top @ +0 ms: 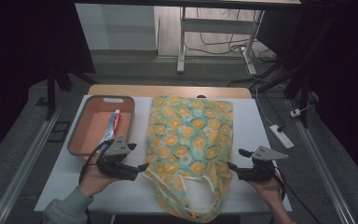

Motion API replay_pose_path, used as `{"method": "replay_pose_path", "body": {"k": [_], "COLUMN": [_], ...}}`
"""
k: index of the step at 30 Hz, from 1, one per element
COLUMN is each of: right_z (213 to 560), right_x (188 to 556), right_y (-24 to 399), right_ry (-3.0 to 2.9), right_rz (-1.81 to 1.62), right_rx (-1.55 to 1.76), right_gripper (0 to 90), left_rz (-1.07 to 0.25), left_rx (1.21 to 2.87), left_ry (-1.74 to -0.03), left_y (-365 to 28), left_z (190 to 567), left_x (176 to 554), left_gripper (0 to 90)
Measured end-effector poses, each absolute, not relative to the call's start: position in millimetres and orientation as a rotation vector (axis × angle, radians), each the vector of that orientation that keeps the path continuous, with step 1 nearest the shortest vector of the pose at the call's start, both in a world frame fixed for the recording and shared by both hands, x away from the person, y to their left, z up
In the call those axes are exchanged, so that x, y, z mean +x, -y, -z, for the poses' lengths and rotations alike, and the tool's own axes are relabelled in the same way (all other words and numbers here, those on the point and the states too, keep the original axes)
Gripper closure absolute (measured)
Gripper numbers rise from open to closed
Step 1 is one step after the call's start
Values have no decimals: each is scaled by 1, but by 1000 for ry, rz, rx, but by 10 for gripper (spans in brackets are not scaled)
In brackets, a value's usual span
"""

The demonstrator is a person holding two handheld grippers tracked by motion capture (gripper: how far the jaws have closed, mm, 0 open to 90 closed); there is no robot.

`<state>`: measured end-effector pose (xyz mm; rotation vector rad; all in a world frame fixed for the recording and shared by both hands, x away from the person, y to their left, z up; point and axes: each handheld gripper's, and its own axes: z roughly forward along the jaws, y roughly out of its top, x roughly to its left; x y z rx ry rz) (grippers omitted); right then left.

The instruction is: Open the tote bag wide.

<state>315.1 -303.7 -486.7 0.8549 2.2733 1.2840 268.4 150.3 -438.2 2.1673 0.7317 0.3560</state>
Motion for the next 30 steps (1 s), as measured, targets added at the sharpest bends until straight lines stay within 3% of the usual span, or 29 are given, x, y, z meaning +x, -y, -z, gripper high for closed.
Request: {"method": "replay_pose_path", "body": {"k": [16,30], "right_z": [486,488], "right_x": [316,316], "right_y": [302,301], "right_ry": [-2269,-2276], "right_rz": [-1283,-1282], "right_rx": [869,868], "right_gripper": [277,278], "left_rz": [-232,-129], "left_rx": [2280,2416], "left_ry": [-552,-488], "left_y": [-85,-73], "left_z": [437,461], "left_x": [289,283], "left_gripper": [188,194]}}
